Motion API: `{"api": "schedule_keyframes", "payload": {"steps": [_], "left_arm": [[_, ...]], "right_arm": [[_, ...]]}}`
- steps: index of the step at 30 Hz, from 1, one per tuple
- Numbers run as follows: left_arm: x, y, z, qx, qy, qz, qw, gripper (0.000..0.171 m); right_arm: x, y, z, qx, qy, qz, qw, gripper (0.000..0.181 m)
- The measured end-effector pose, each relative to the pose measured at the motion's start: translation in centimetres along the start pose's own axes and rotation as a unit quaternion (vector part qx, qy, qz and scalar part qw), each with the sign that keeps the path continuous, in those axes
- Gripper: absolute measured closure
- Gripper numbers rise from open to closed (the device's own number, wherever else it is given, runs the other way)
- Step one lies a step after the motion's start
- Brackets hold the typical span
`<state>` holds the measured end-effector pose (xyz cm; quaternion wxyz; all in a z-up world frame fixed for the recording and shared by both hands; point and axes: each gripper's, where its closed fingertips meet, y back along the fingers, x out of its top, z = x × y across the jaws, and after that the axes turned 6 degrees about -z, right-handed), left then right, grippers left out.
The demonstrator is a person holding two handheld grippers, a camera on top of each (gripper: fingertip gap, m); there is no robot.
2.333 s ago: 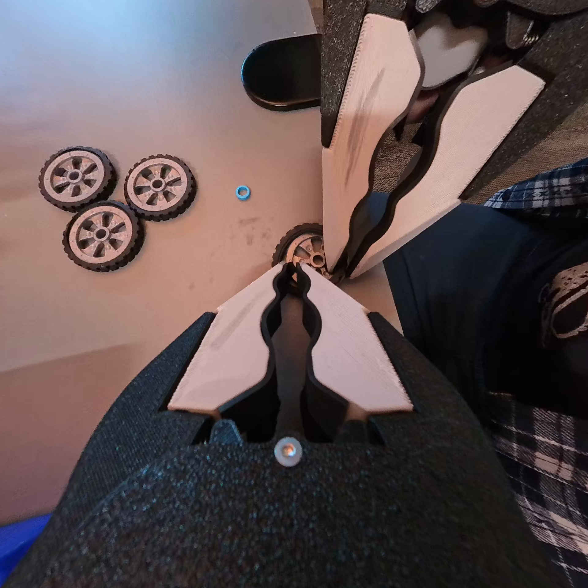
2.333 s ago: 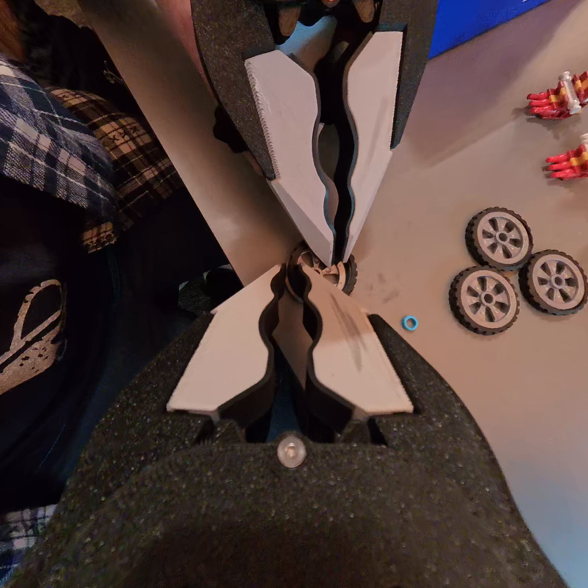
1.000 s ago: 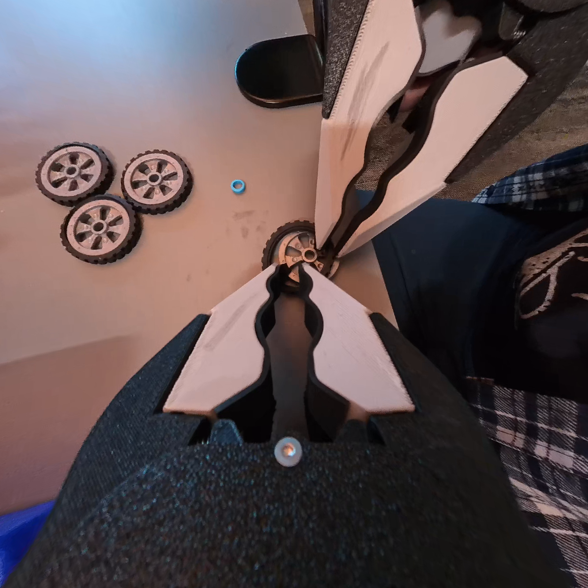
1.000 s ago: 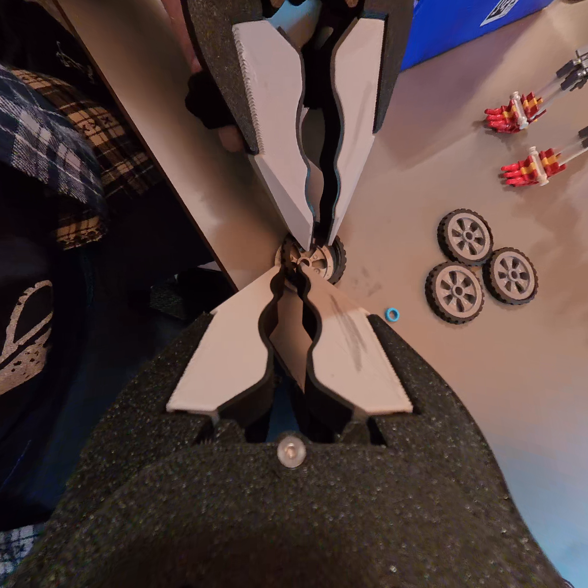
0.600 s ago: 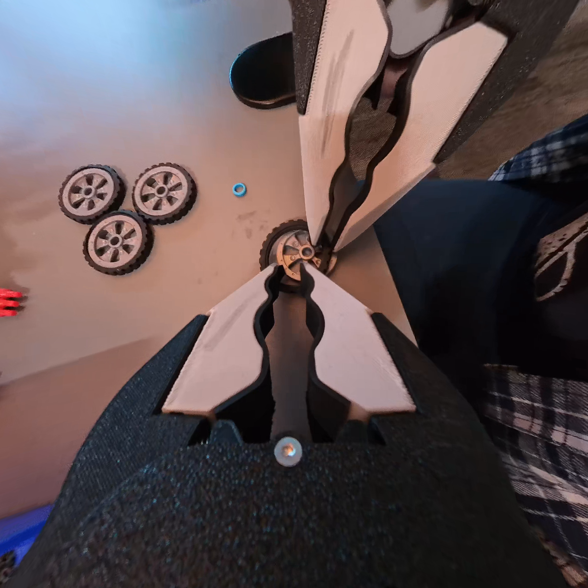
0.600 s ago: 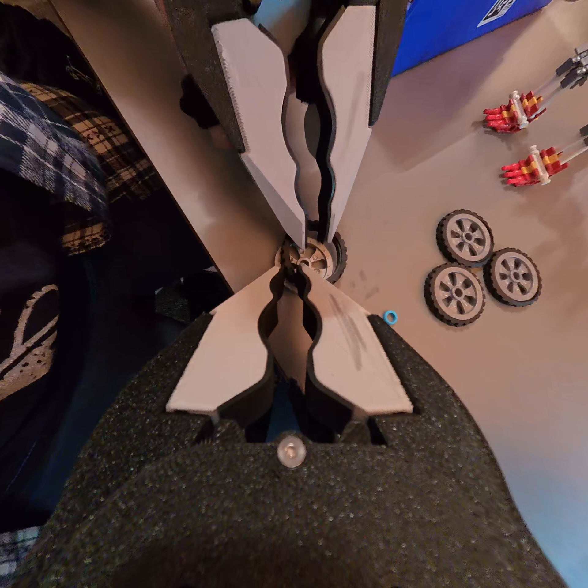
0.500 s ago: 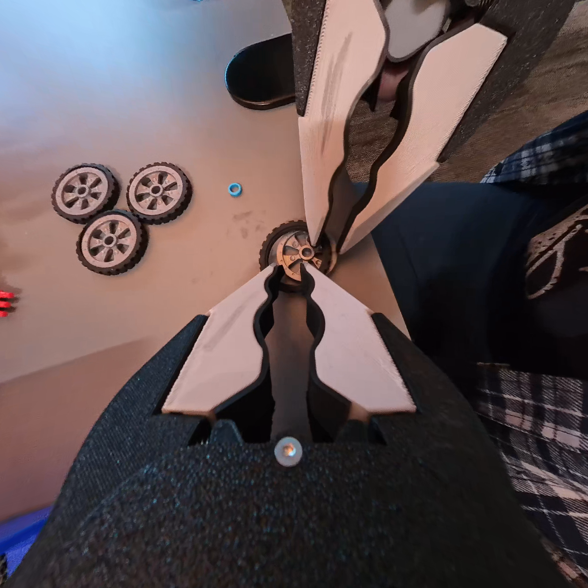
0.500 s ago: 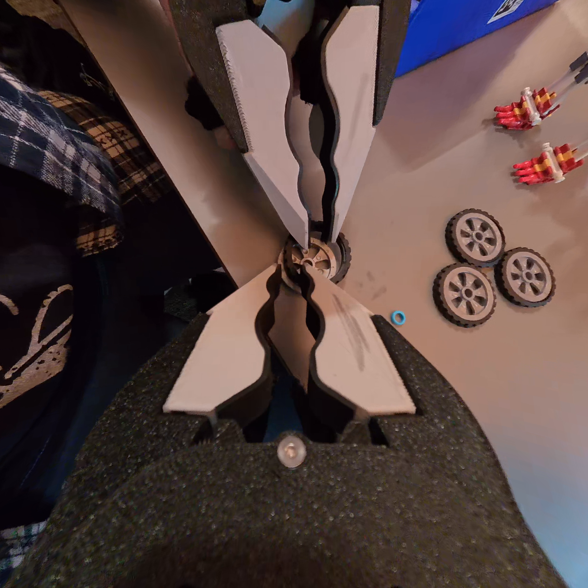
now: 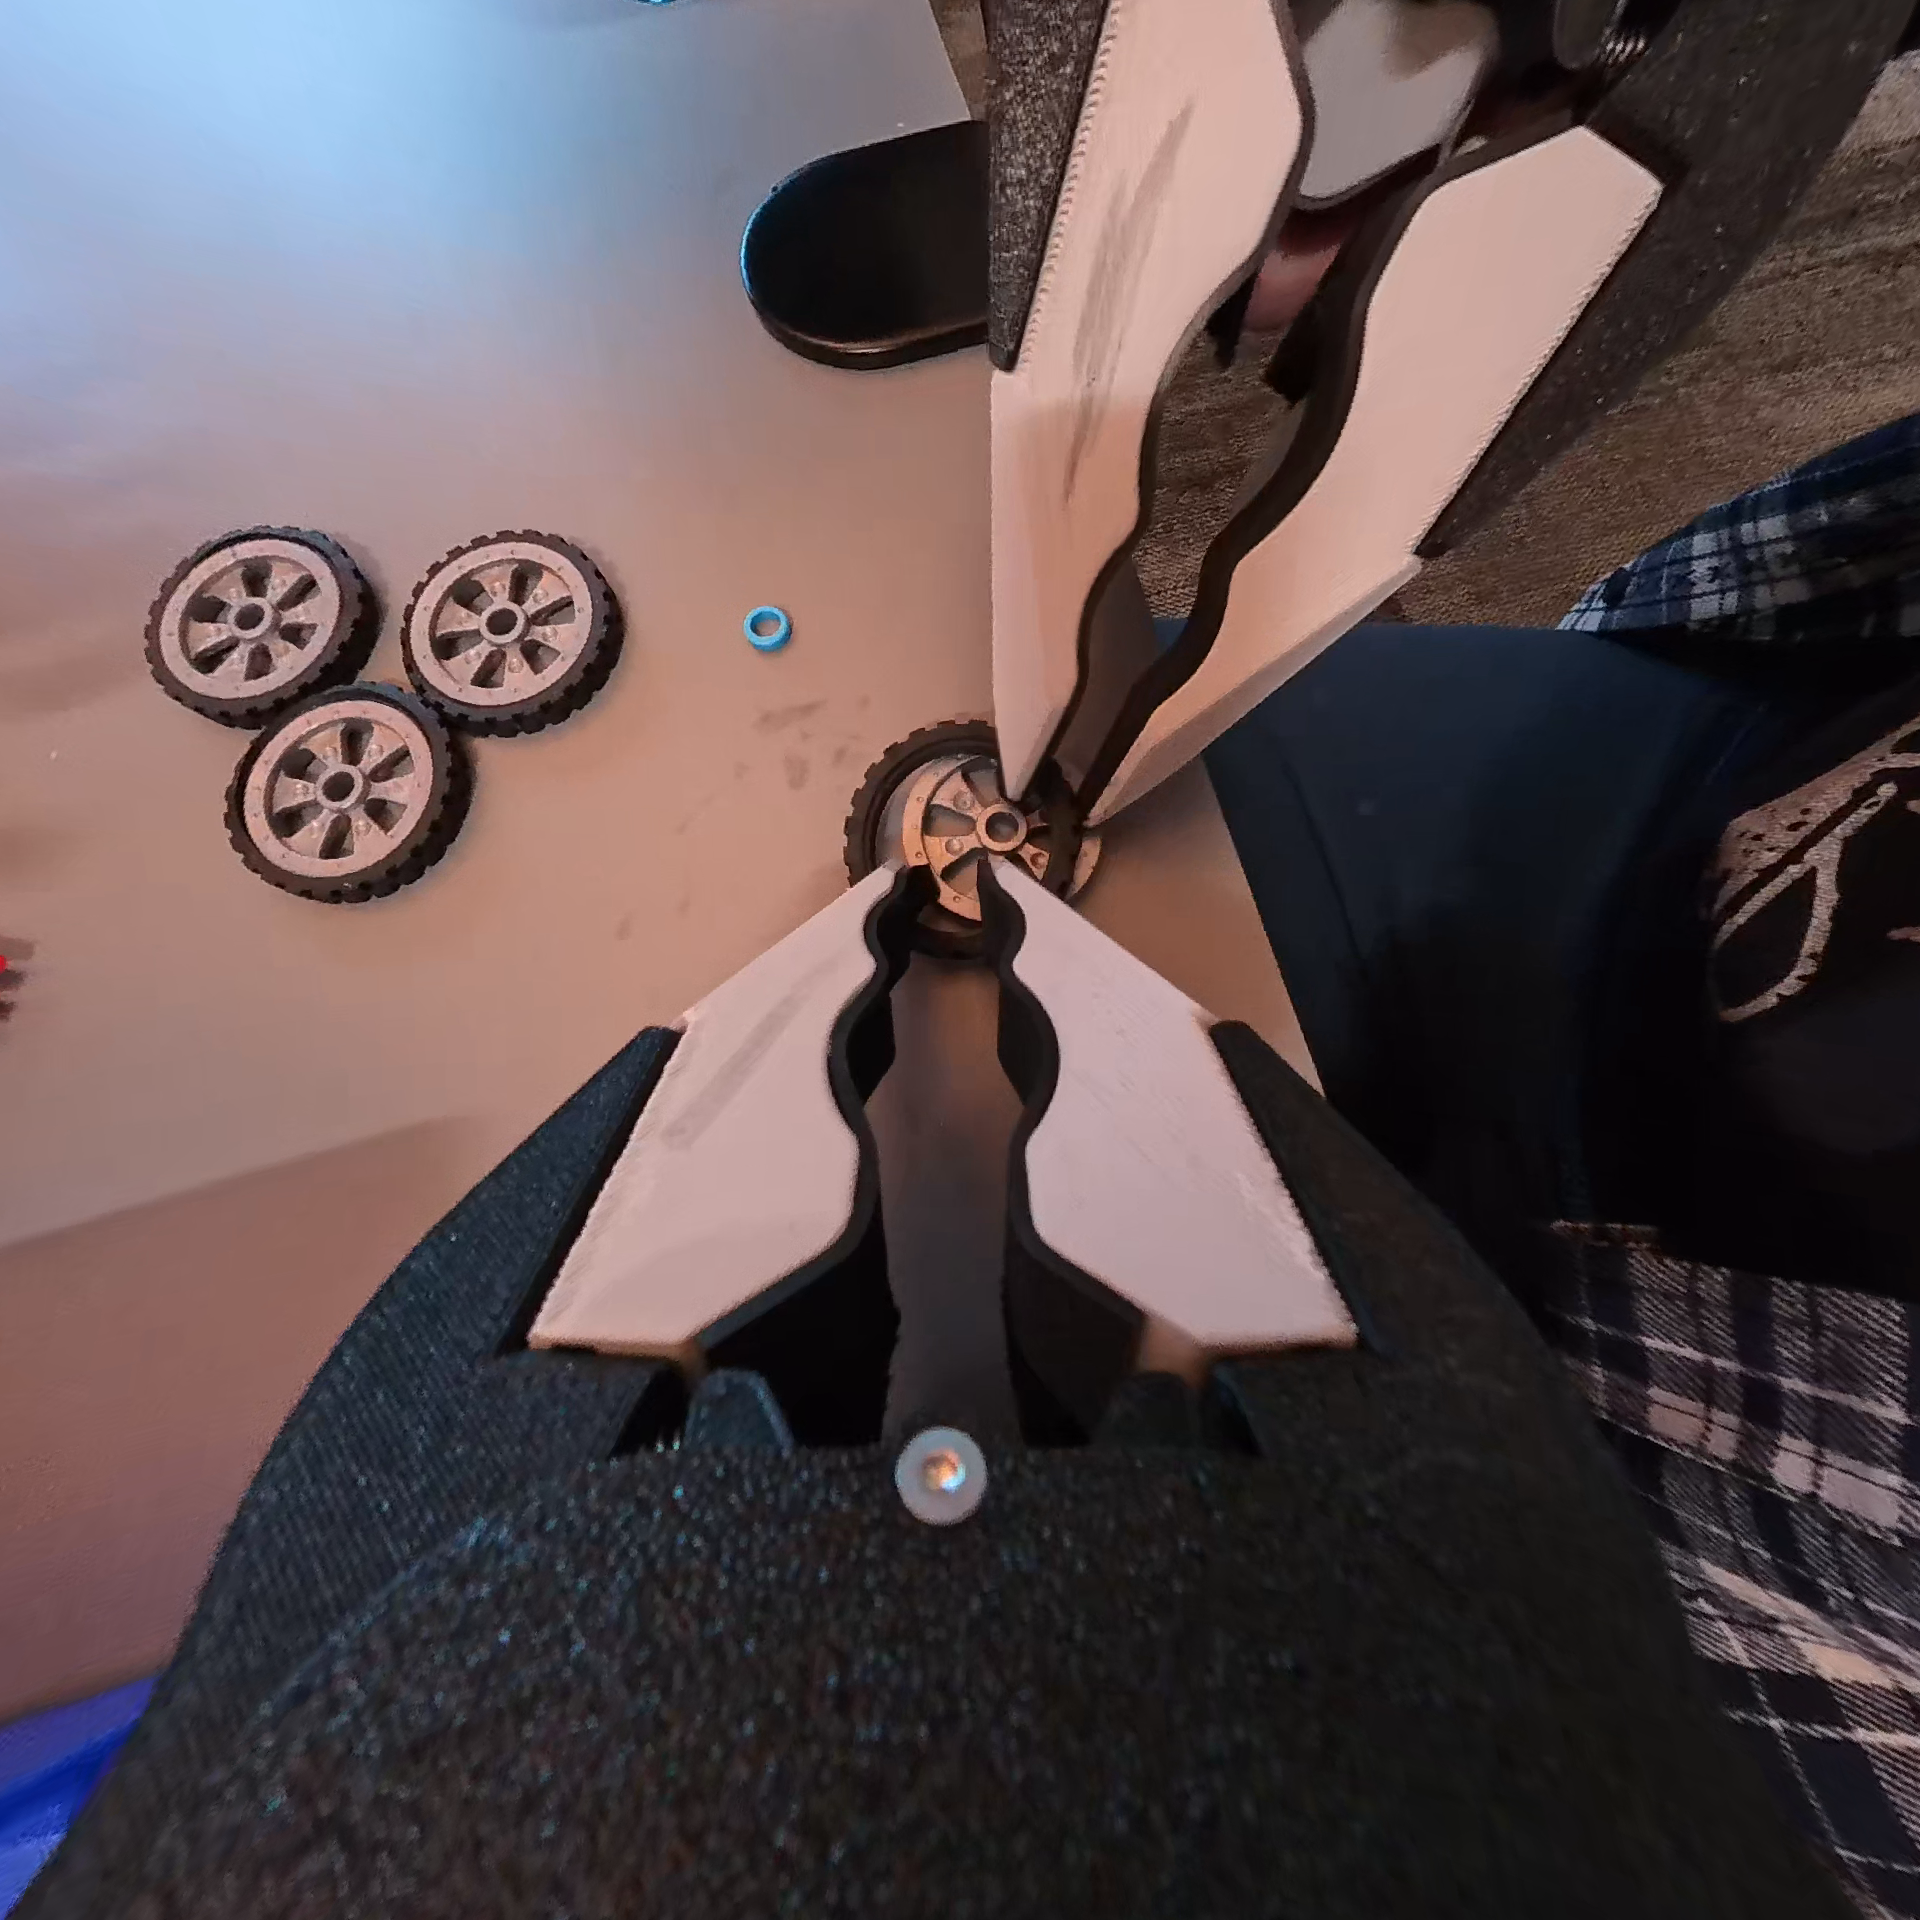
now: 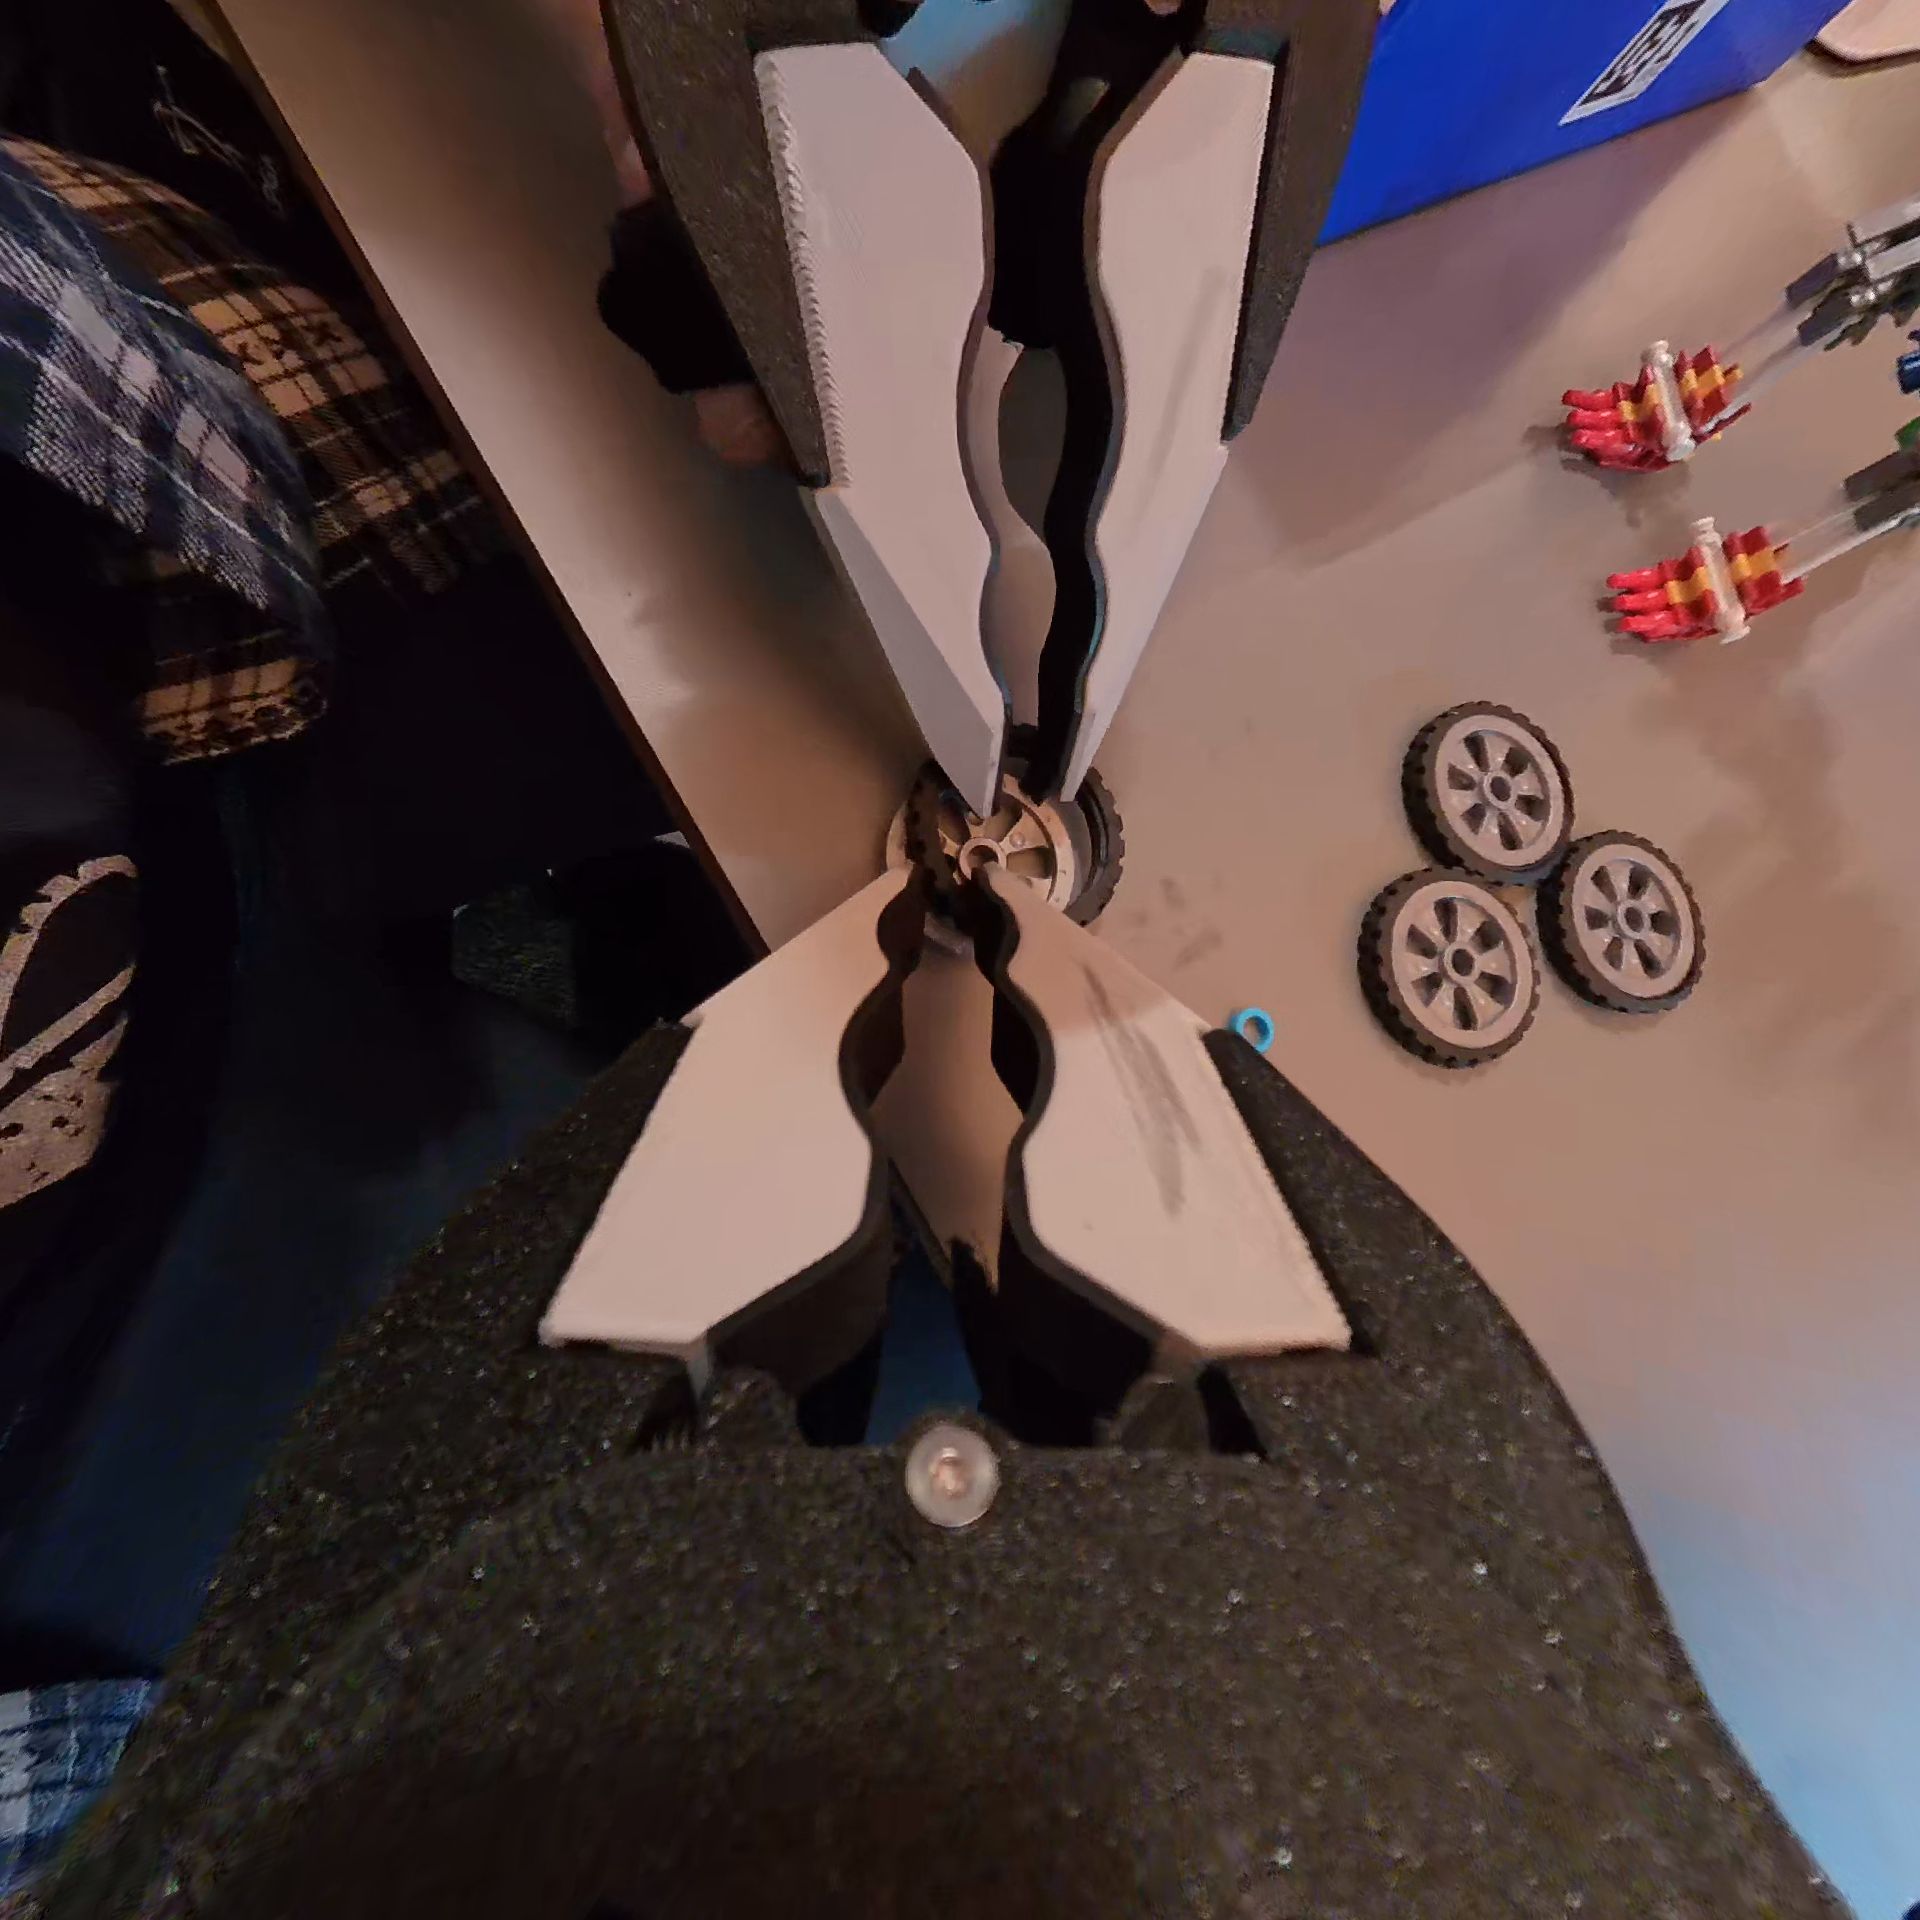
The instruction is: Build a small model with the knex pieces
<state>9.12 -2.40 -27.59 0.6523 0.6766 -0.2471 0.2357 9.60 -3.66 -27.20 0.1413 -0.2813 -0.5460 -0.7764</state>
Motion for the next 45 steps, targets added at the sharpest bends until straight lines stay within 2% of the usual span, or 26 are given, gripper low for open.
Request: {"api": "schedule_keyframes", "payload": {"steps": [6,9,10,20,32,35,37,41,45], "left_arm": [[-0.2,0.0,-0.3,0.008,0.002,-0.002,1.000,0.162],[-0.2,0.0,-0.2,0.004,0.001,-0.002,1.000,0.162],[-0.2,0.0,-0.2,0.002,0.001,-0.002,1.000,0.162],[0.1,-0.2,-0.3,-0.007,0.010,-0.002,1.000,0.162],[0.3,-0.3,-0.5,0.008,0.005,-0.002,1.000,0.162],[0.3,-0.4,-0.3,0.009,-0.001,-0.002,1.000,0.162],[0.3,-0.4,-0.3,0.011,0.001,-0.002,1.000,0.162],[0.2,-0.4,-0.7,0.010,0.013,-0.002,1.000,0.164],[0.2,-0.4,-0.5,0.008,0.009,-0.002,1.000,0.164]], "right_arm": [[0.4,-0.3,-0.1,-0.003,0.001,0.006,1.000,0.173],[0.3,0.0,-0.7,0.025,-0.007,0.003,1.000,0.156],[0.2,0.1,-0.8,0.030,-0.005,0.001,1.000,0.155],[0.0,-0.1,-0.4,0.008,0.040,0.001,0.999,0.172],[0.4,-0.5,-0.3,0.001,0.023,0.003,1.000,0.174],[0.4,-0.2,-0.4,0.008,0.014,0.011,1.000,0.172],[0.3,0.1,-0.4,0.010,0.005,0.016,1.000,0.160],[-0.1,0.7,0.1,0.003,-0.016,0.021,1.000,0.153],[-0.4,1.3,0.7,0.006,-0.052,0.034,0.998,0.153]]}}
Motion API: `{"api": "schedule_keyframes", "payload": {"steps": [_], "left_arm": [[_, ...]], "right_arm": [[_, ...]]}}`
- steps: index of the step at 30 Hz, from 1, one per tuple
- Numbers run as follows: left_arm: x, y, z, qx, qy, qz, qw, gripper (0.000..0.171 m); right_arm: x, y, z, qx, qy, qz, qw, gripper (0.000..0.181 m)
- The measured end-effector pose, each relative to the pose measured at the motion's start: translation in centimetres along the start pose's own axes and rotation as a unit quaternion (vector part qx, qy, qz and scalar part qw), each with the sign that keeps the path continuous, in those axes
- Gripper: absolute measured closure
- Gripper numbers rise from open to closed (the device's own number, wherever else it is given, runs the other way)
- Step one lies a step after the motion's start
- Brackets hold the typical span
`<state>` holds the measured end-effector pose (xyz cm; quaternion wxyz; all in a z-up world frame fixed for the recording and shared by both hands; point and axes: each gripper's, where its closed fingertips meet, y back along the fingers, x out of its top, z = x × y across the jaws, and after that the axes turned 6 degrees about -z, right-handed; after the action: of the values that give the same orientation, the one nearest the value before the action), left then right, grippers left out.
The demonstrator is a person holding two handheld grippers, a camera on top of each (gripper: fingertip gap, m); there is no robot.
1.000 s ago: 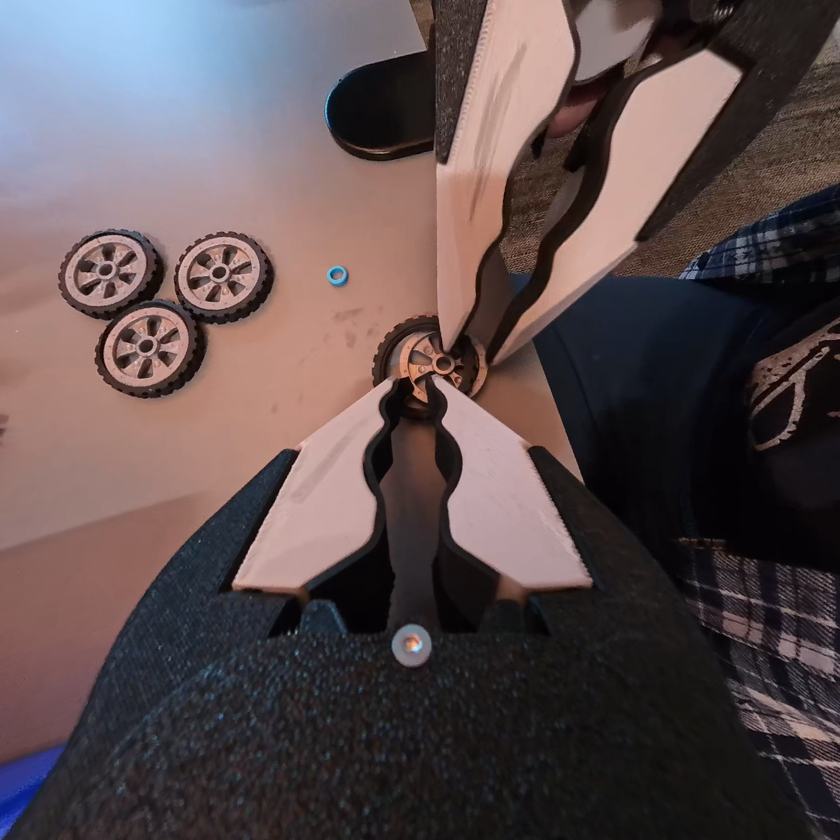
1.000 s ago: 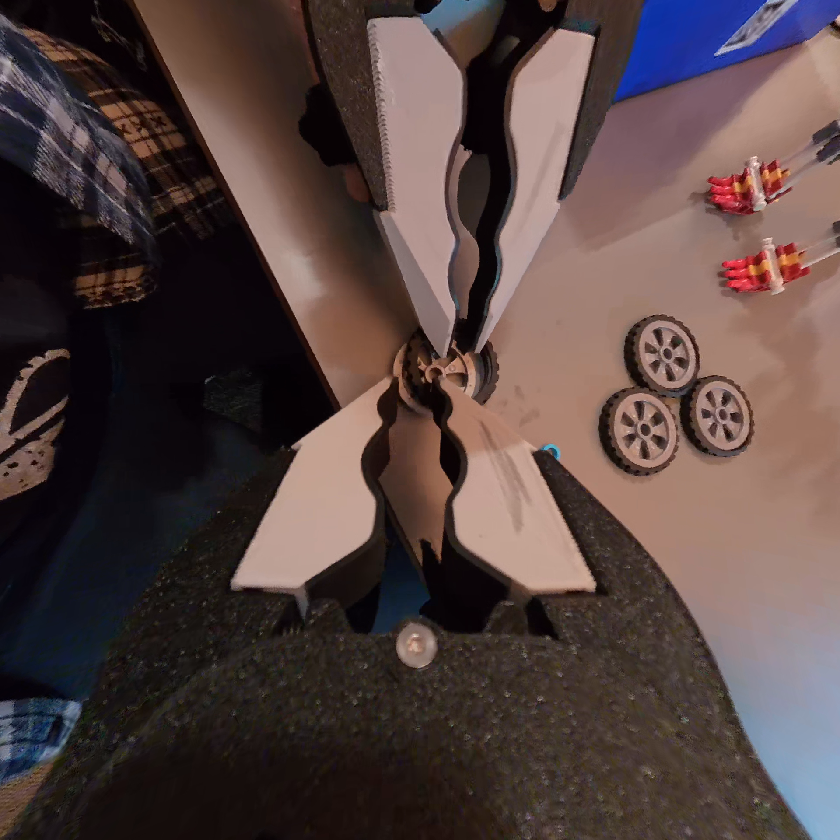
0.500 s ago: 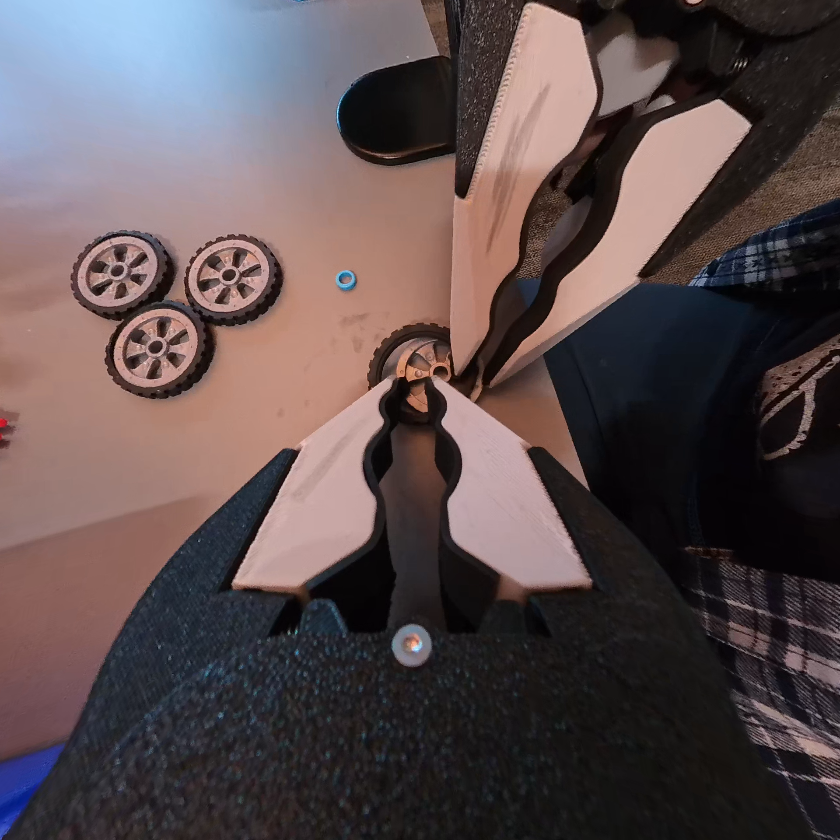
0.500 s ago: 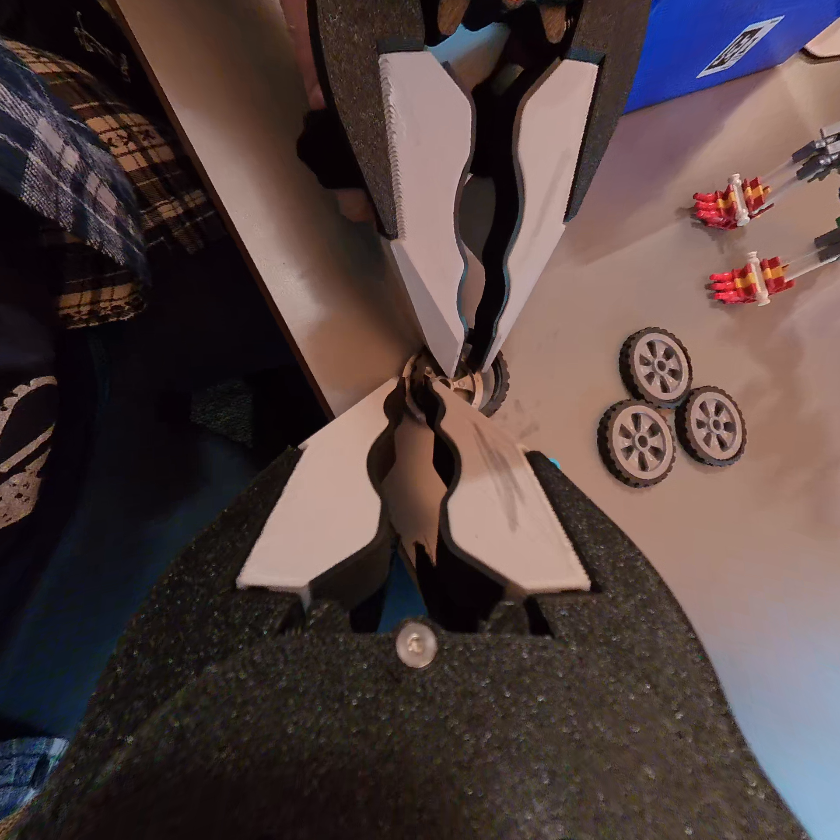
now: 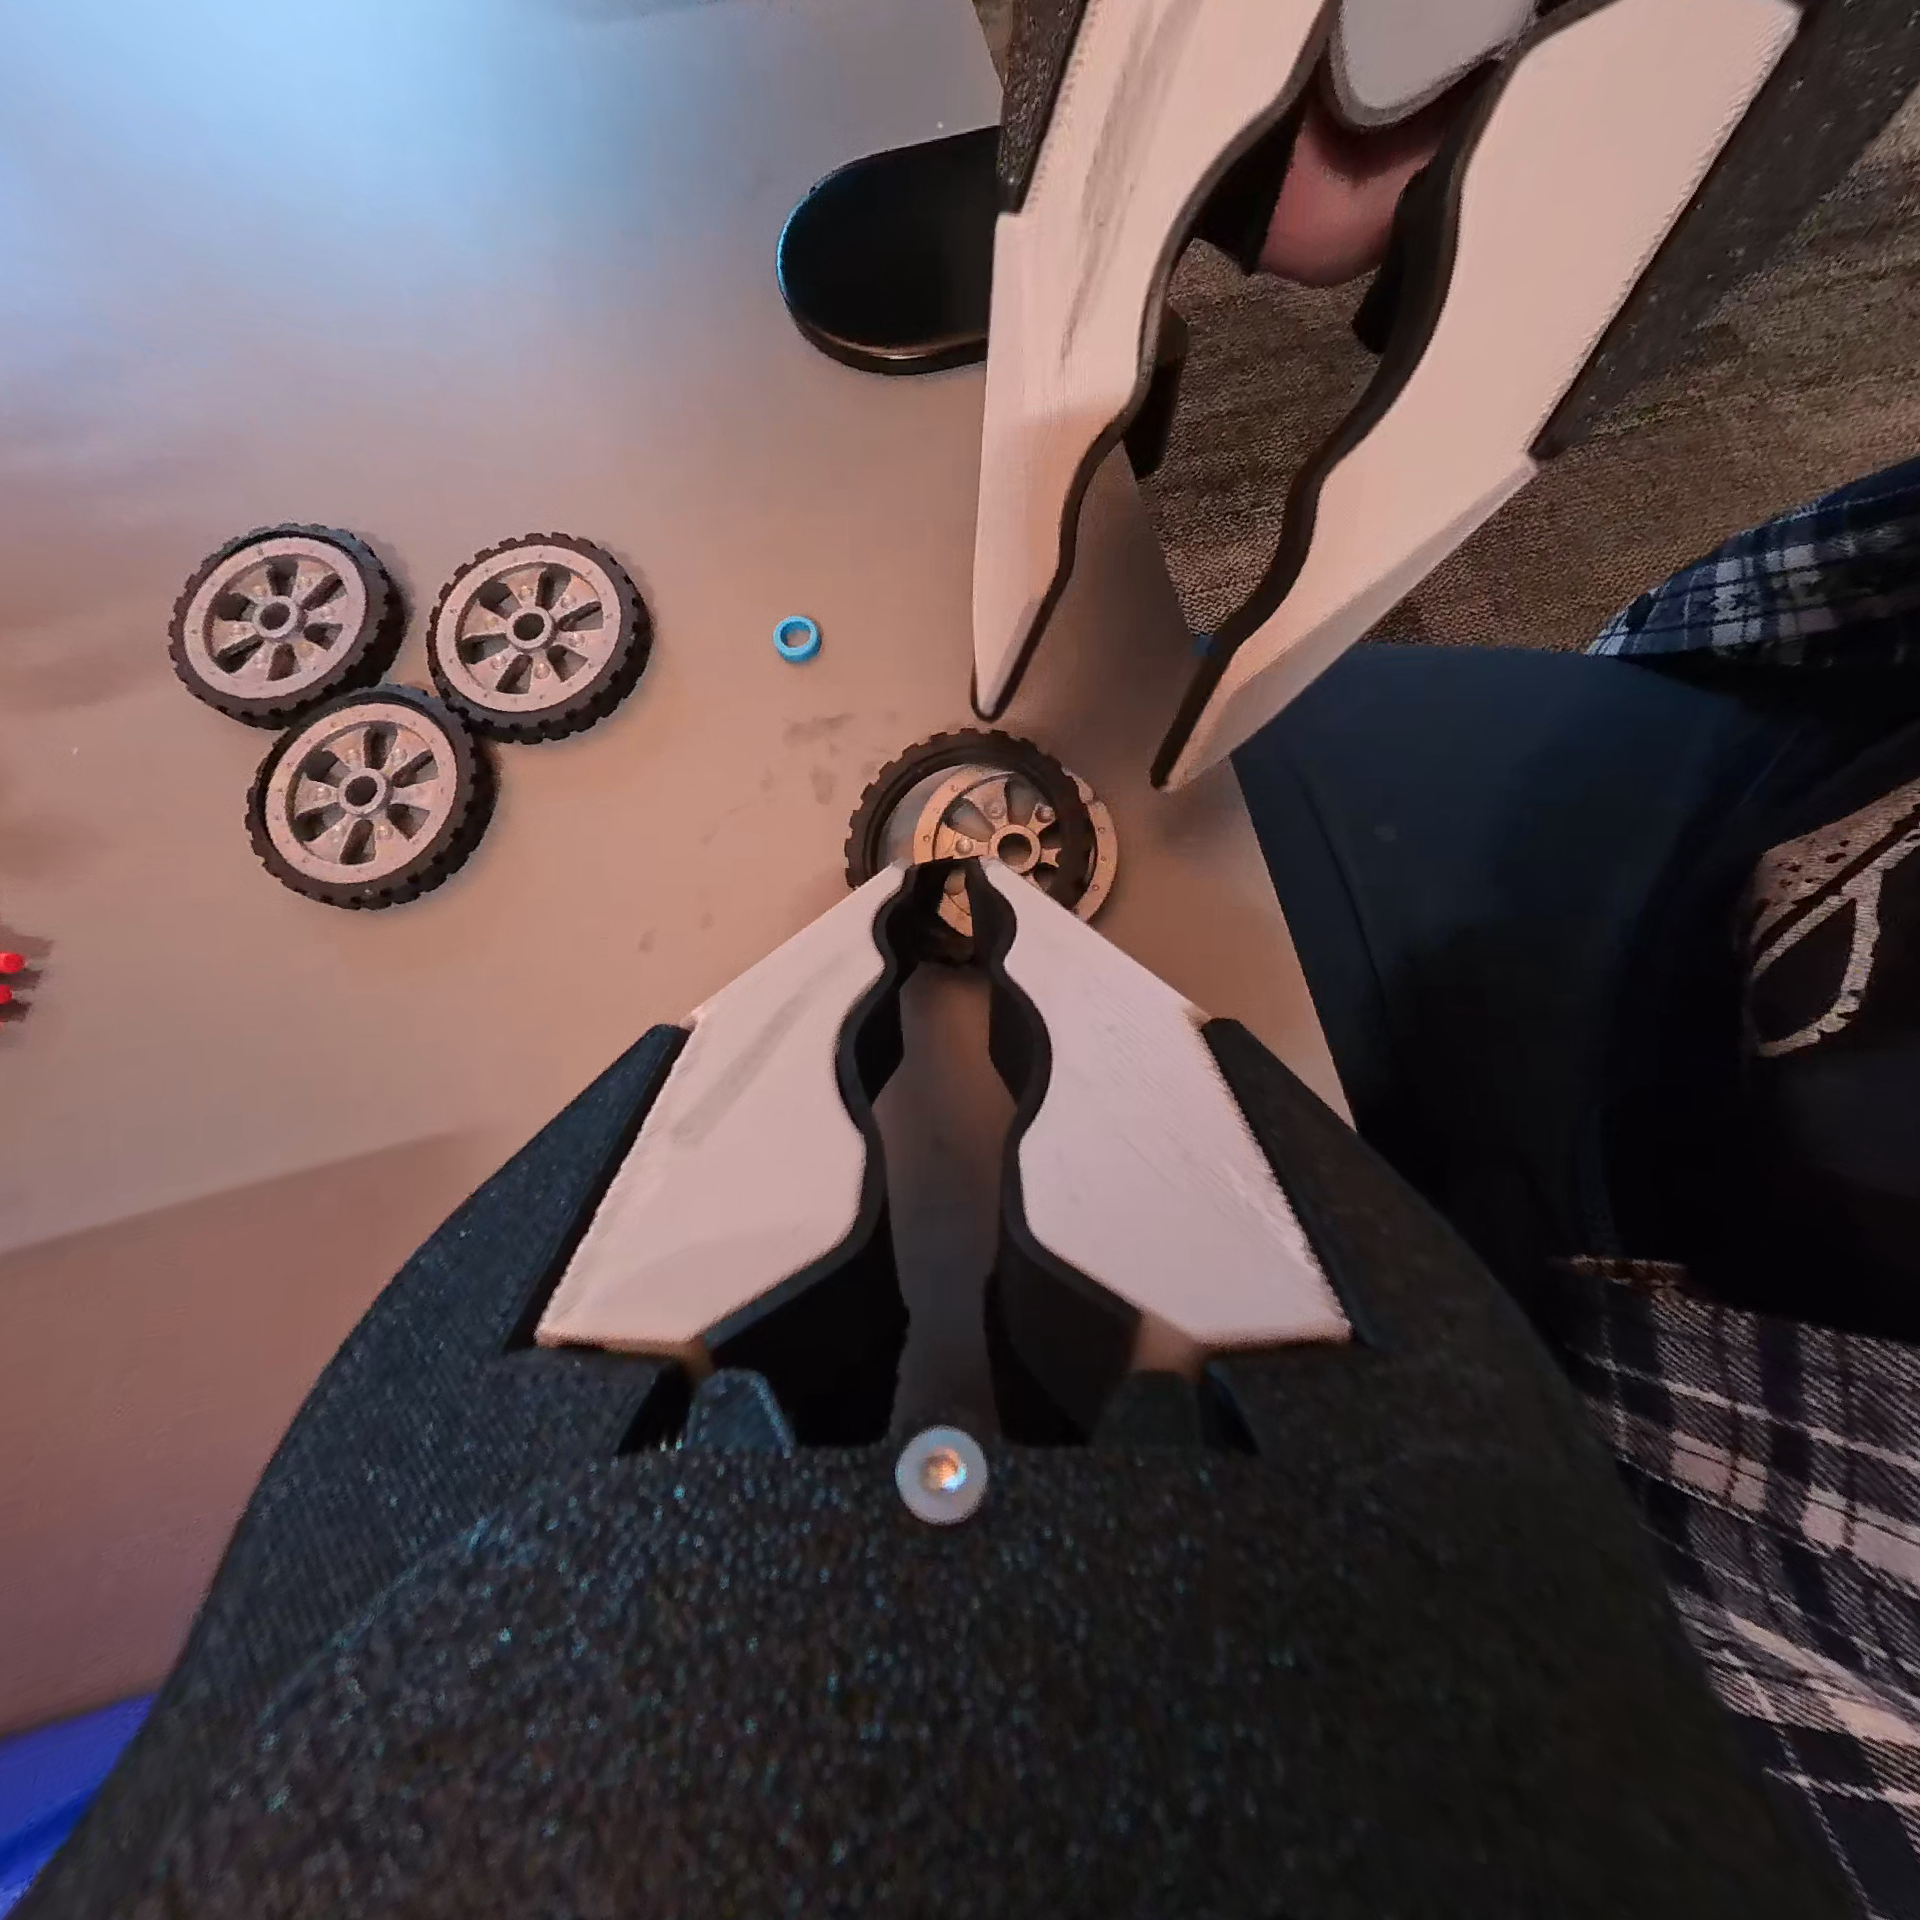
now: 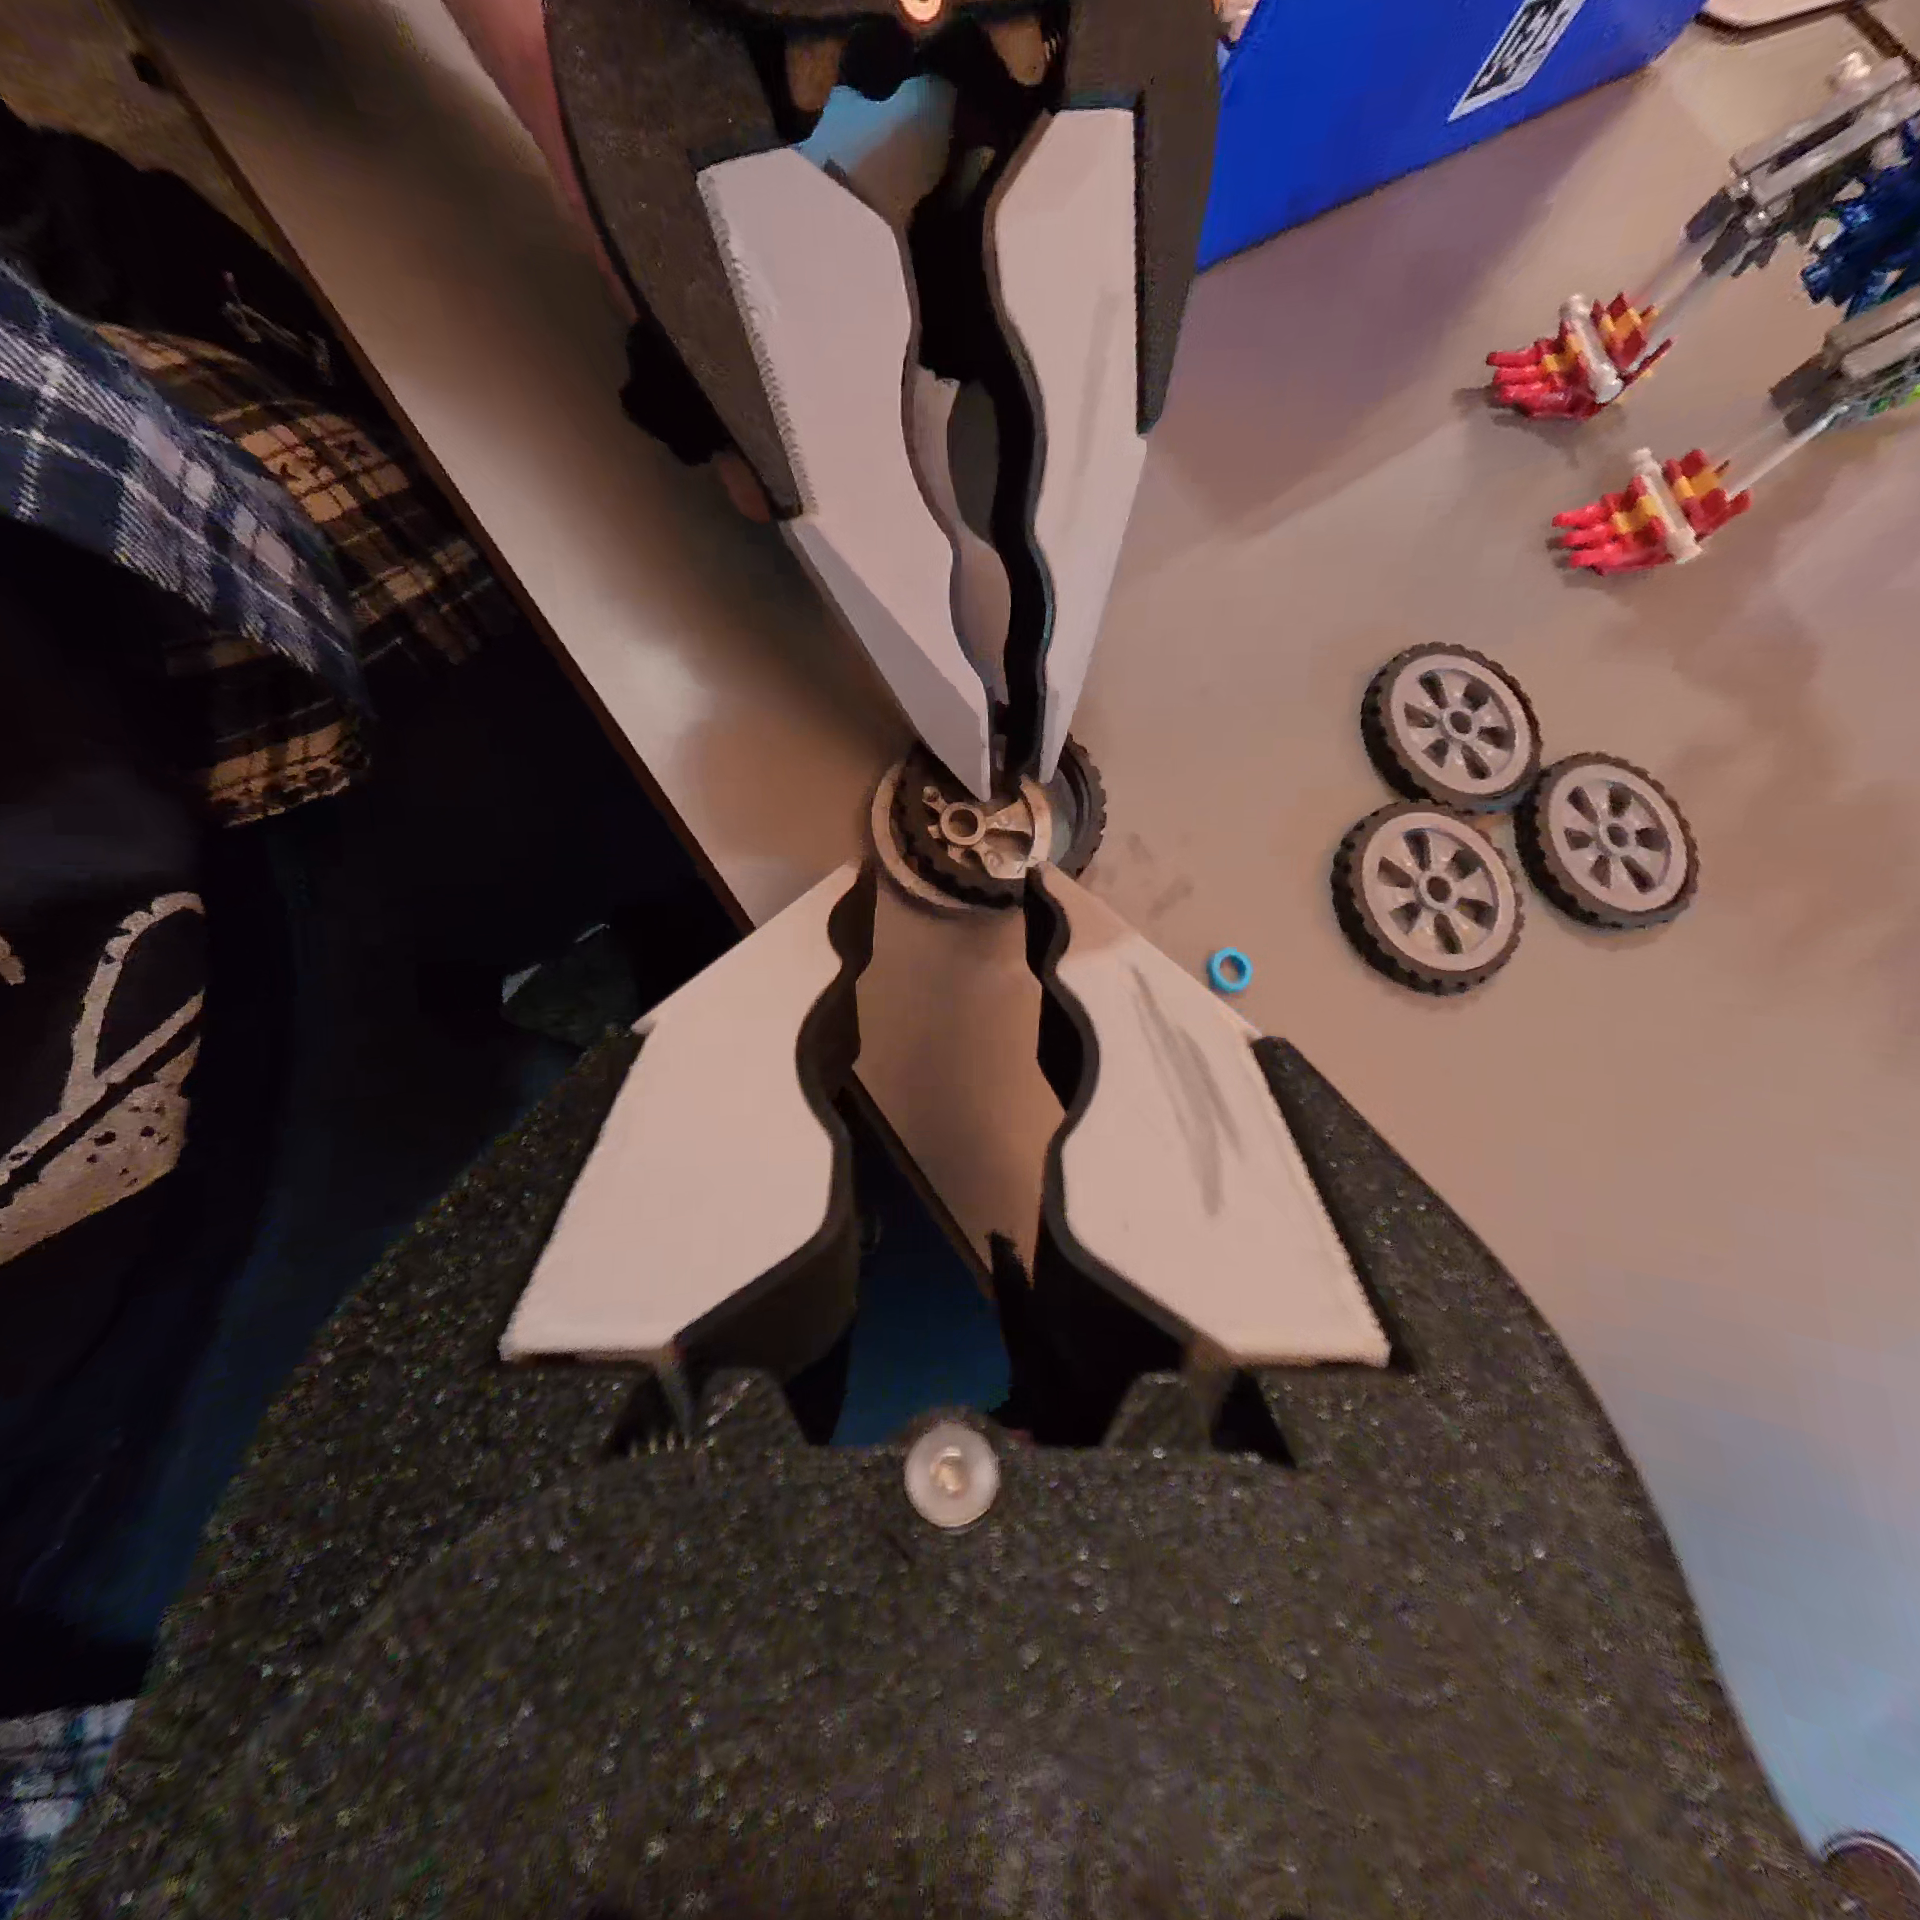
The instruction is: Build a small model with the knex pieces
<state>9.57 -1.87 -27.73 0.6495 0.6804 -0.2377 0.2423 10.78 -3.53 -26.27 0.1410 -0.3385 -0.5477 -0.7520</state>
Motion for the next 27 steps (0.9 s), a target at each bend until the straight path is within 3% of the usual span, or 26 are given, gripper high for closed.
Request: {"api": "schedule_keyframes", "payload": {"steps": [2,3,7,14,27], "left_arm": [[0.0,0.0,0.0,-0.002,0.001,0.000,1.000,0.164],[0.0,0.0,0.0,-0.004,0.002,0.000,1.000,0.164],[0.1,0.0,0.5,-0.014,-0.008,0.000,1.000,0.164],[0.0,0.0,0.5,-0.019,-0.004,0.001,1.000,0.164],[0.0,0.1,0.4,0.001,-0.018,0.002,1.000,0.164]], "right_arm": [[-0.4,-0.4,0.2,-0.004,-0.006,-0.016,1.000,0.146],[-0.8,-0.8,0.3,-0.005,-0.010,-0.032,0.999,0.133],[-0.3,-1.7,0.4,0.002,-0.005,-0.031,1.000,0.129],[0.0,-2.2,0.1,0.036,-0.006,-0.026,0.999,0.136],[0.1,-2.2,0.0,0.027,-0.008,-0.021,0.999,0.138]]}}
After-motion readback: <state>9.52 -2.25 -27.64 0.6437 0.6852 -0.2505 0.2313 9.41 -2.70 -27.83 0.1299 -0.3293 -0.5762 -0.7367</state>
